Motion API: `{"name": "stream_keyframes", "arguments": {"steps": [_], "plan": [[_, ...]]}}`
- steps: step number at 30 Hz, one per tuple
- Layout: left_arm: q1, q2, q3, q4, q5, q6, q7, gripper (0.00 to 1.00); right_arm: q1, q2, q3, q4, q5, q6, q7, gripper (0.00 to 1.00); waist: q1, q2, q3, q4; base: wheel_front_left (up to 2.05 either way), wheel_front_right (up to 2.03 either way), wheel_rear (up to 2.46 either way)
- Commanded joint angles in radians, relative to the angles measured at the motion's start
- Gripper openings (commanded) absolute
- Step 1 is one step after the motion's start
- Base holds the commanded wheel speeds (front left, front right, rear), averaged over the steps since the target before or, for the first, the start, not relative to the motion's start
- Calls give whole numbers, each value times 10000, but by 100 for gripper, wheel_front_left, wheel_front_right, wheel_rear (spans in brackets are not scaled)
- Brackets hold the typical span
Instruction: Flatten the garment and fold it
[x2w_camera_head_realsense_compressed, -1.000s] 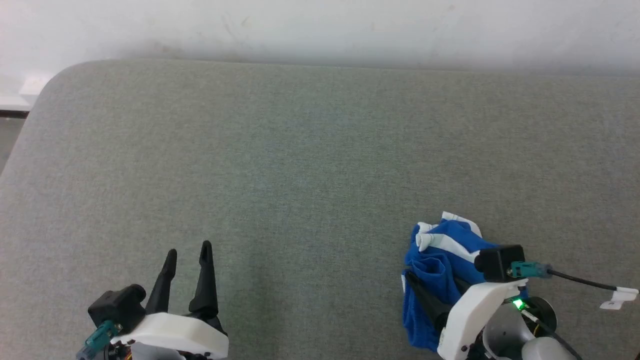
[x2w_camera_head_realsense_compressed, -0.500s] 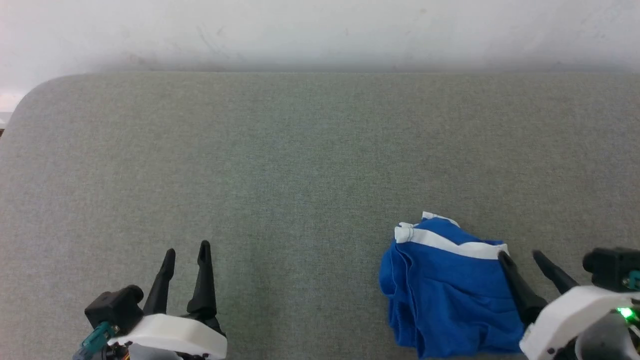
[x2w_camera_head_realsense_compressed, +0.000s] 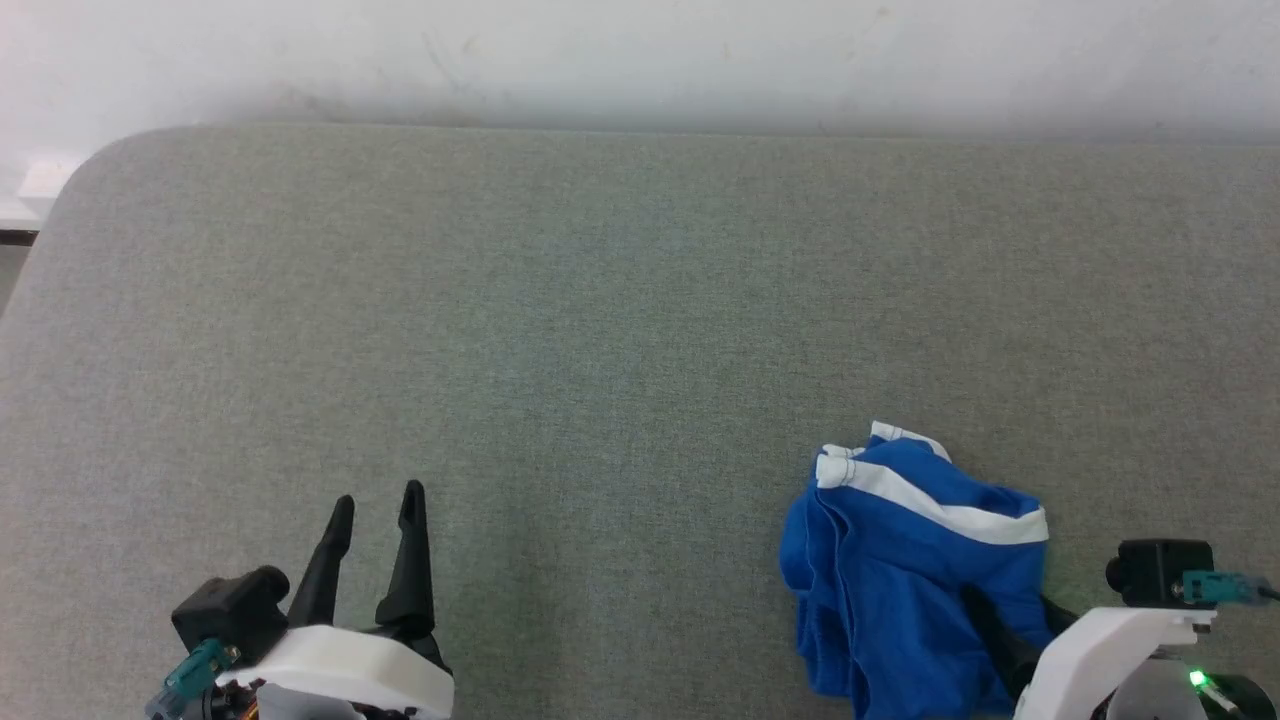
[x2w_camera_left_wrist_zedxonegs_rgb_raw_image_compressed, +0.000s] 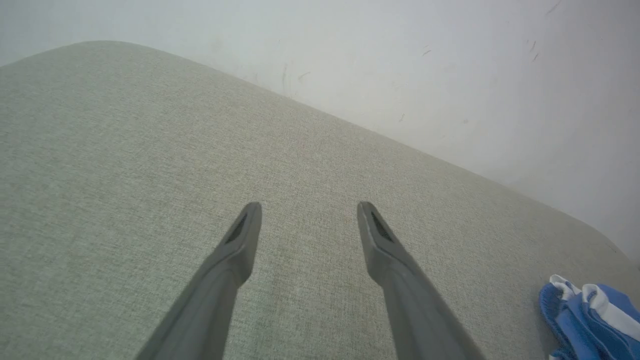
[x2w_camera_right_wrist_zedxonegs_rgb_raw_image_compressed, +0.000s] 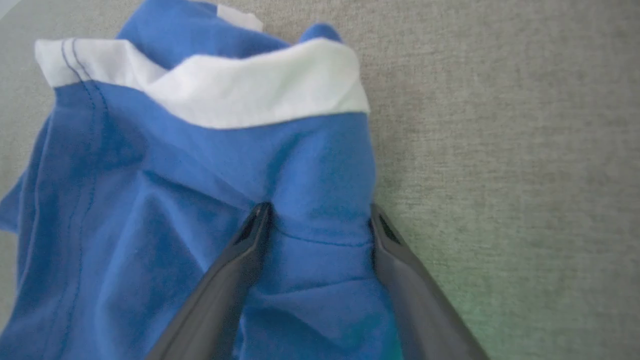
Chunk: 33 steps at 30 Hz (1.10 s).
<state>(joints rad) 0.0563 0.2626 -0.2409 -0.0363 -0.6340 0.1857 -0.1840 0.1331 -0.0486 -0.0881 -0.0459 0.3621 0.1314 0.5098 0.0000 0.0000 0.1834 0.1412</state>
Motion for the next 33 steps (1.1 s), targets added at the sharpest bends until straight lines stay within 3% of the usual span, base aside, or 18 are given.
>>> {"name": "stream_keyframes", "arguments": {"steps": [1,2,3,4,6,14,17,25,33], "plan": [[-69,58,-9,-37,-7,31,14,100,-159,-16,40,120,10,-7,18,100,0,0,-17,39,0,0,0],[-66,64,-14,-37,-8,36,19,100,-239,-16,67,300,-5,-7,21,100,0,0,-33,54,0,0,0],[-61,69,-26,-35,-2,42,24,100,-311,-16,94,474,-57,-7,52,91,0,0,-54,67,0,0,0],[-55,71,-40,-34,3,47,26,100,-380,-16,125,620,-96,-7,68,38,0,0,-84,76,0,0,0],[-43,76,-61,-47,11,59,30,100,-544,-16,129,838,-92,-7,0,0,0,0,-129,65,0,0,0],[-125,91,-54,-146,11,77,-35,100,-1363,-21,205,468,-864,-7,51,0,0,0,53,-423,0,0,0],[-302,128,8,-224,9,44,-90,100,-1783,-297,31,77,-1261,-7,383,0,0,0,323,-691,0,0,0],[-976,394,252,-838,225,4,-266,100,-3194,-2001,-283,-566,-1798,-7,1474,0,0,0,1409,-1410,0,0,0],[-1880,721,227,-1655,596,48,-38,100,-4622,-3972,-431,-357,-1812,-7,2472,0,0,0,2643,-1857,0,0,0]]}}
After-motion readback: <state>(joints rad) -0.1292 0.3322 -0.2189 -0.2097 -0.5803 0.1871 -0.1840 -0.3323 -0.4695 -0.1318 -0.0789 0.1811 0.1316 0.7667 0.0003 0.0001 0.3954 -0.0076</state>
